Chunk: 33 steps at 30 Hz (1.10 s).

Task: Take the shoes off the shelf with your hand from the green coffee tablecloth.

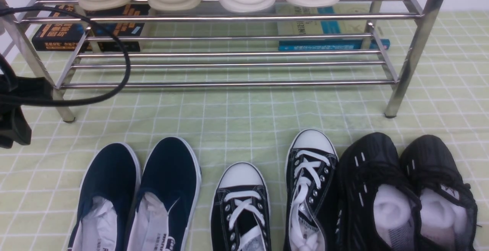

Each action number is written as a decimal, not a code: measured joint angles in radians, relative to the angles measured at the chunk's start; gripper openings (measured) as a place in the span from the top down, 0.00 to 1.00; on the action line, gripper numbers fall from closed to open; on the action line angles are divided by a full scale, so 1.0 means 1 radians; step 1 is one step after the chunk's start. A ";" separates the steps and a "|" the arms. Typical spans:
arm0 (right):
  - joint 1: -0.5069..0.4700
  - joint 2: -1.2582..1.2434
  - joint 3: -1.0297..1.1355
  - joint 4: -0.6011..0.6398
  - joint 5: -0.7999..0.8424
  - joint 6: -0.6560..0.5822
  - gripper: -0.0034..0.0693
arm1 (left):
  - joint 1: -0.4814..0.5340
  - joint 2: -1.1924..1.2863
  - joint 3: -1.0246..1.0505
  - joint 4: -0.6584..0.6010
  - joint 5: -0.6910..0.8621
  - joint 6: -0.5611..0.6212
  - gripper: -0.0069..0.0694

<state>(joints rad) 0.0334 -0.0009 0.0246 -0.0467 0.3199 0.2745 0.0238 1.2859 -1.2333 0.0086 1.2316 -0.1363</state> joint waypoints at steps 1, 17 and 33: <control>-0.019 -0.007 0.000 0.010 0.000 0.000 0.93 | 0.000 0.000 0.000 0.000 0.002 0.004 0.70; -0.079 -0.010 0.000 0.022 0.001 0.000 0.90 | 0.000 -0.150 0.000 -0.001 0.003 0.032 0.69; 0.049 -0.010 0.000 0.018 0.004 0.000 0.87 | 0.000 -0.393 0.000 -0.018 0.003 0.033 0.69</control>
<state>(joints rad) 0.0821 -0.0104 0.0246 -0.0290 0.3236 0.2745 0.0238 0.8924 -1.2333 -0.0096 1.2349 -0.1033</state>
